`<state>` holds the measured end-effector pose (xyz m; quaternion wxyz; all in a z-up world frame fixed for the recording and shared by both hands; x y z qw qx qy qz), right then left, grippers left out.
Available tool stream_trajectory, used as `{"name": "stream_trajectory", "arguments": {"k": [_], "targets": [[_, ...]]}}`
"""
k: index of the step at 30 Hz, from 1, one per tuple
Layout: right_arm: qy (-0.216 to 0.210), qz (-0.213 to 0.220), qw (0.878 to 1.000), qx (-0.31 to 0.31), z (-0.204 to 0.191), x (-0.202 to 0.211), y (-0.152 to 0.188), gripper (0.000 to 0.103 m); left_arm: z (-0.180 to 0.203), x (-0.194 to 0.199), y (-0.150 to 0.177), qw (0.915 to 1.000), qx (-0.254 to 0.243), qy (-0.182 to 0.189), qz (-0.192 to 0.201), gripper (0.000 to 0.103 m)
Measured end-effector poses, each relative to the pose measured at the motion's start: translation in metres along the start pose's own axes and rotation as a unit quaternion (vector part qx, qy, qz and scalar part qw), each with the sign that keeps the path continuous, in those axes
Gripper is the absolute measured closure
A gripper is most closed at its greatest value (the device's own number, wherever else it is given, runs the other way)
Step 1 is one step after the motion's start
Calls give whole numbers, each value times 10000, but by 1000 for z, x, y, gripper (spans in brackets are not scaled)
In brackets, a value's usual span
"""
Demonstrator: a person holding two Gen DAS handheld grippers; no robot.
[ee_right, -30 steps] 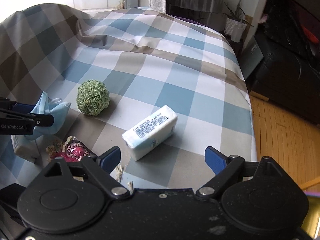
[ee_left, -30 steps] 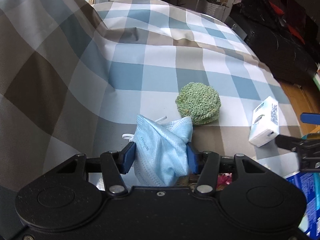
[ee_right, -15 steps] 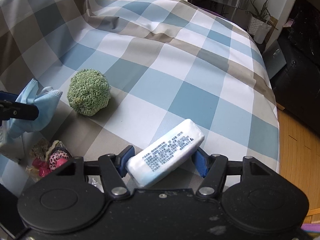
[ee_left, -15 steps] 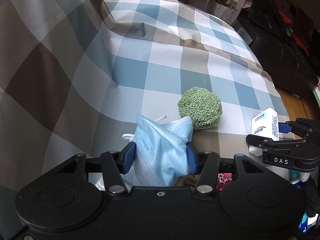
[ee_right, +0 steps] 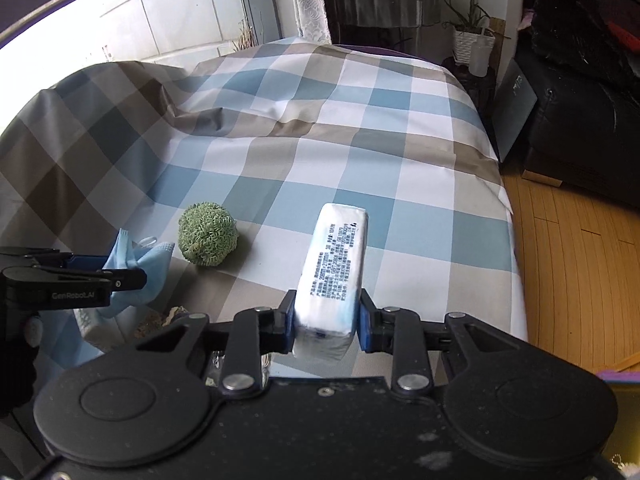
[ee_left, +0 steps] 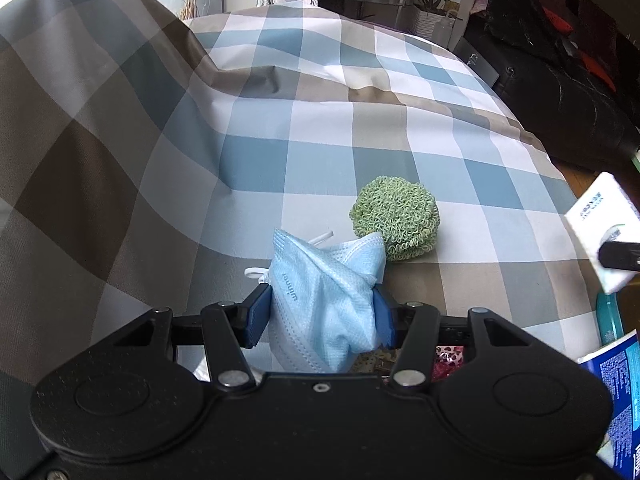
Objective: Organize soft objects
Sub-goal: 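Carry the mask and tissue pack into the tin tray and open both grippers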
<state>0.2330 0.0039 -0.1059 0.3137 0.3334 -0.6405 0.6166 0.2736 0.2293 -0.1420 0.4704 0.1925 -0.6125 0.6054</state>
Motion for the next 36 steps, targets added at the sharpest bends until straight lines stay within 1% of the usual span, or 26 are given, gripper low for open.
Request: {"name": "stream_trajectory", "arguments": {"k": [2,6,9,12,16,19,23,28,32,36], "targets": [[51,86,9999,-74,9,20,4,75,1,2,-1,9999,-91,-41,105,52],[244,306,9988,-279,41,67,19,75,1,5,0,9995,-105,-146,250,53],[455,458,9963,-562,70,98,31,75,2,9,4,9995,28,-225,208,54],[788,667,9906,-895,107,126,47,75,9,17,4,9995,38,-238,201,54],[1031,753,9792,-1574,149,142,64,75,24,35,-2,9993,35,-216,296,54],[1284,746,9721,-1816,168,148,71,75,38,50,-6,9992,5,-164,371,54],[1230,663,9673,-2115,181,151,81,75,63,70,-10,9992,-55,-46,404,54],[1215,568,9656,-2227,188,154,94,75,104,89,-13,9987,-179,136,454,54],[1125,491,9631,-2397,200,160,106,75,151,95,-13,9980,-331,378,397,54],[1089,362,9572,-2657,216,162,121,74,205,93,-6,9959,-543,658,290,54]]}}
Point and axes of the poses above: each gripper's, at about its wrist camera, not at the fingertips, and x roughly against the way its jaws point, z to its right, y to its underside, the point moved 7 cm from there along -x, roughly the way its jaws point, and after that the axes turned 7 degrees about y, right-handed, at the moved point
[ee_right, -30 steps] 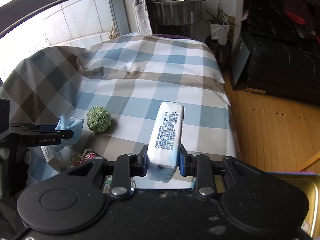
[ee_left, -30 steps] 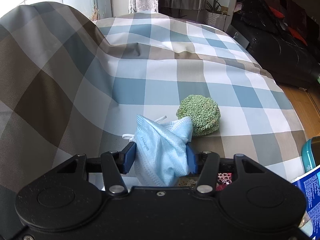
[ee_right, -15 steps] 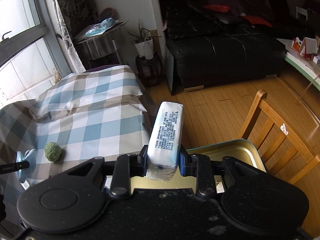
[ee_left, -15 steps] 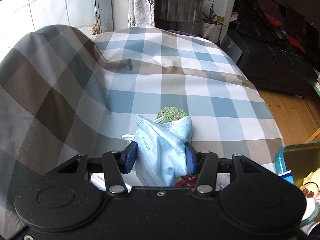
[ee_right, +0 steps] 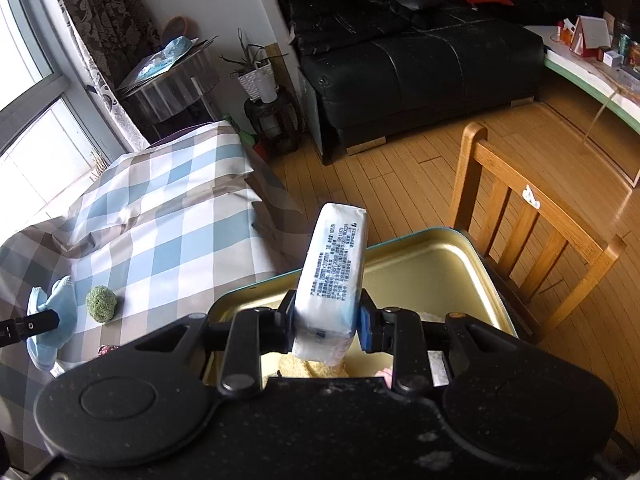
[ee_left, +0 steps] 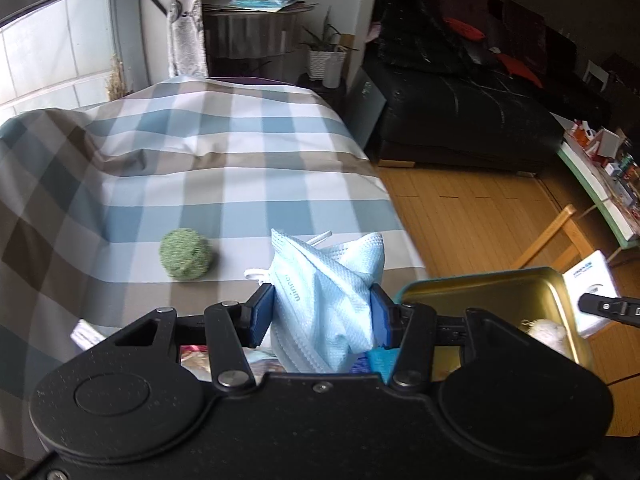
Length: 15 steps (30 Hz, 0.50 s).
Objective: Organize soft objects
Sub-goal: 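Carry the mask and tissue pack into the tin tray and open both grippers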
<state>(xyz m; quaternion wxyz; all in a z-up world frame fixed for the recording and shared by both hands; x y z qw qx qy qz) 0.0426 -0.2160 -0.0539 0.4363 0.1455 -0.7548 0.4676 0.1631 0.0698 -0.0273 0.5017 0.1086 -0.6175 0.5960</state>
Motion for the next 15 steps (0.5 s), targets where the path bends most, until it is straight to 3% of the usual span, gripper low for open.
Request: {"name": "stream_trajectory", "arguments": {"k": [7,15], "targets": [[256,-89,9994,-225,33,1,6,74,79,-27,12,9989,-308,271,-236,54],[281,-121,9989,-358,55,0,8,74,120,-61,26,9974,-499,138,-502,54]]}}
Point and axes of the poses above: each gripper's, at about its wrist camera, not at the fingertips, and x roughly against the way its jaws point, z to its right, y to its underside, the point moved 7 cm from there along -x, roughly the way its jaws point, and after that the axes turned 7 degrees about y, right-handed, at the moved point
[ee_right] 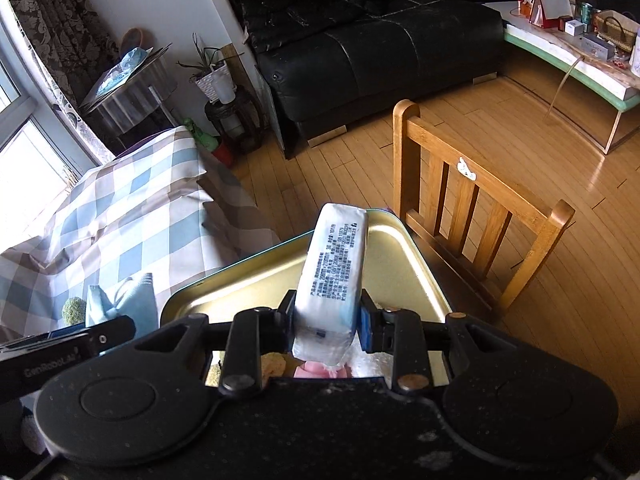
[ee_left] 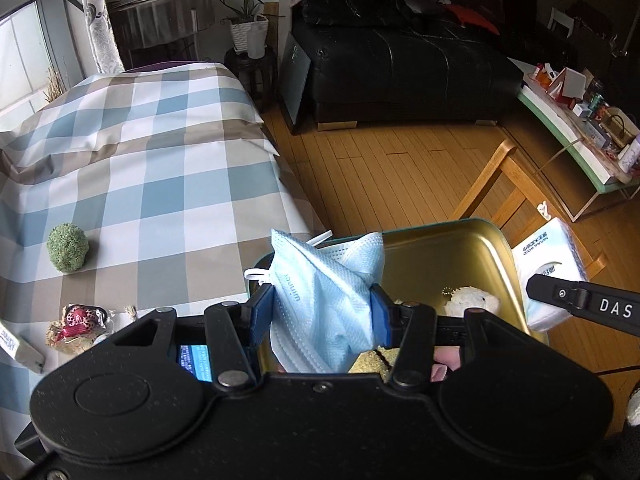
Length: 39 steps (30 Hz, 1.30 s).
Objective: Organize soft objects
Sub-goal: 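Carry the mask and tissue pack into the tin tray and open both grippers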
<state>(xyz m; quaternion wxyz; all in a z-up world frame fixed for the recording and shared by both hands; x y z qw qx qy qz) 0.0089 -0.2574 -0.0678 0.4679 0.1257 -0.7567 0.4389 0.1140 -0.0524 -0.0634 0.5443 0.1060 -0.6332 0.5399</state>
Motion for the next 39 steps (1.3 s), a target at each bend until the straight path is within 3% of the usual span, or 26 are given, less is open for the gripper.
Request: {"name": "stream_trajectory", "arguments": {"k": [16,22,39], "targets": [[-200,-61,9989,427,-38,-10,1,71,2,-27,11,9991,110,-305,-281,45],[-168,-28,9988,462,-39,-9,0,64,0,-30,13,9989,173,-318,-291,40],[9,16,9994,340,-28,-8,-1,59,4,-22,25,9984,221,-360,-365,40]]}}
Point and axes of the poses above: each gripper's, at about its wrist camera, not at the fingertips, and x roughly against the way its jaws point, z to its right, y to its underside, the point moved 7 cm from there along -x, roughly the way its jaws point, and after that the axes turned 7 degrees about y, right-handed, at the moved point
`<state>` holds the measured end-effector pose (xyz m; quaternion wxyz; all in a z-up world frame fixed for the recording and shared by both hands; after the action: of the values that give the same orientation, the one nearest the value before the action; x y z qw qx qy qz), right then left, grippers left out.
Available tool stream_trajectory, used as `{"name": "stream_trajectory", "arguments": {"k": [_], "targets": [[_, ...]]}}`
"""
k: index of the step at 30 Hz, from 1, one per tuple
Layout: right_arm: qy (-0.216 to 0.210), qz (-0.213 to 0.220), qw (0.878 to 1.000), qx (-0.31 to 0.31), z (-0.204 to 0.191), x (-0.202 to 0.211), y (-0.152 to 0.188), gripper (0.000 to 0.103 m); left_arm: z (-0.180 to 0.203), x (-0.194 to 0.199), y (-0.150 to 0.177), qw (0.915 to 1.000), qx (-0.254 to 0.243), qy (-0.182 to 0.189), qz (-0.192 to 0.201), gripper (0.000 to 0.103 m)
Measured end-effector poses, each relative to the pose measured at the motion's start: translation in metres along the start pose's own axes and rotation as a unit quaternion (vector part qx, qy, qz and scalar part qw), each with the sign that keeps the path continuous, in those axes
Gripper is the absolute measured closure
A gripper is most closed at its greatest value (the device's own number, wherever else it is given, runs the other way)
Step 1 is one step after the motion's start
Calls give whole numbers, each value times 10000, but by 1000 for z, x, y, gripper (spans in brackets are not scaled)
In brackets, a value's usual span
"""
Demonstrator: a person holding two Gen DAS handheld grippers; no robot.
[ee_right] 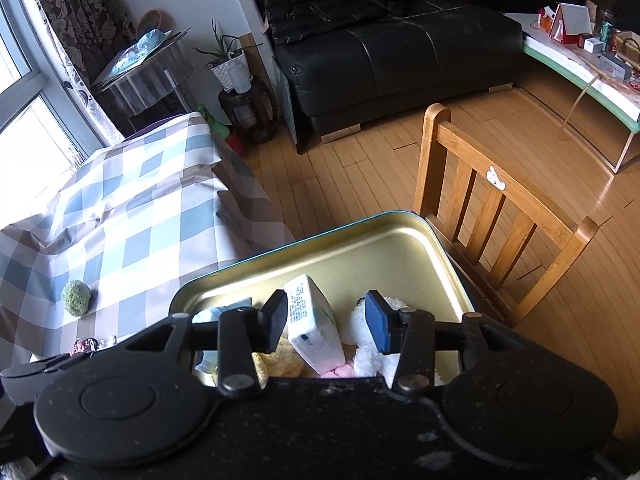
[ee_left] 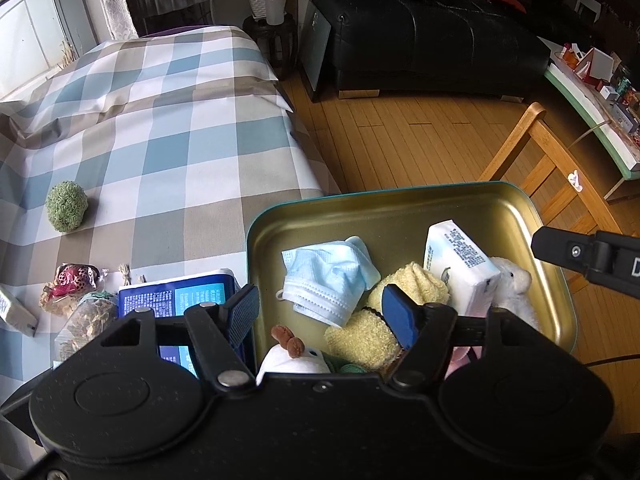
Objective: Organize soft objects
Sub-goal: 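Carry the mask and tissue pack into the tin tray and open both grippers, then withdraw both tools from the tray back over the bedspread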
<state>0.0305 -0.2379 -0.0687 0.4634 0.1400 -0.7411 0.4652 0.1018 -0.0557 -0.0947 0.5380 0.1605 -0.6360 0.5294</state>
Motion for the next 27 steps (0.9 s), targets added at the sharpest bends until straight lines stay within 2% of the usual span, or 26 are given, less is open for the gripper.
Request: {"name": "stream_trajectory", "arguments": {"k": [15,27], "targets": [[23,288,9995,156,-4,9,-1,50,-11,26,10,9999,40,-55,98,39],[-115,754,9960,466,-19,25,0,34,-66,53,17,9984,325,-398,238,39]]}}
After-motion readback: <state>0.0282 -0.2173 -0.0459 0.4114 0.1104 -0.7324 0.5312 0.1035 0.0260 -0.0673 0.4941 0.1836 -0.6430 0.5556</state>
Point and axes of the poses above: each gripper's, at about its wrist camera, not at the fingertips, and x roughly against the way its jaws point, z to its right, y to its underside, the point moved 7 cm from there along -x, roughly the way its jaws point, and after that the axes turned 7 degrees about y, right-handed, at the moved point
